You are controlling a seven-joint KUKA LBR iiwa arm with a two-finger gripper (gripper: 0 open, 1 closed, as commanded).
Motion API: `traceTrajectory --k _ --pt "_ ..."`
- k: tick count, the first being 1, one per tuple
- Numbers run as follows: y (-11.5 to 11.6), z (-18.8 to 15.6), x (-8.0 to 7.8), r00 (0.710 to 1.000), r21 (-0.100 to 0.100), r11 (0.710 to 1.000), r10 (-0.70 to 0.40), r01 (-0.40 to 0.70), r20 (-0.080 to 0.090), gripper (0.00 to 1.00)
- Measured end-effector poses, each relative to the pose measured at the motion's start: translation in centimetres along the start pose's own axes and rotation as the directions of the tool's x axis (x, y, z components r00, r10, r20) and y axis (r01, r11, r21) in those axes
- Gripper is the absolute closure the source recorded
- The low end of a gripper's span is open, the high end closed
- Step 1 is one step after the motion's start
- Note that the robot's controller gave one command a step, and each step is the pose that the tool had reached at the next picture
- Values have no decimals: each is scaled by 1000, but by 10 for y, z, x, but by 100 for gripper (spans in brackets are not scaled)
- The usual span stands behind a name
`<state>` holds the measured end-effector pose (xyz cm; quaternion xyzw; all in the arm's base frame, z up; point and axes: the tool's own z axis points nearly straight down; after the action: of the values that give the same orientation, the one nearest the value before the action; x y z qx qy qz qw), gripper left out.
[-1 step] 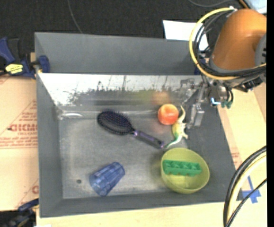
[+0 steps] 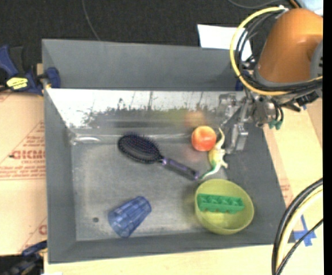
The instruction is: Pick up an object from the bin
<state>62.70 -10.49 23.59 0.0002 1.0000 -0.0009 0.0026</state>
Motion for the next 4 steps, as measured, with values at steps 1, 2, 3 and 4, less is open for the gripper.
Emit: traceTrajectory --k 1,2,3,4 --pt "59 75 36 995 -1 995 100 -100 0 0" --pt "98 75 16 1000 3 1000 14 -14 14 0" --pt "113 98 23 971 1 971 240 -240 5 0" --pt "96 165 25 986 1 986 165 -165 18 0"
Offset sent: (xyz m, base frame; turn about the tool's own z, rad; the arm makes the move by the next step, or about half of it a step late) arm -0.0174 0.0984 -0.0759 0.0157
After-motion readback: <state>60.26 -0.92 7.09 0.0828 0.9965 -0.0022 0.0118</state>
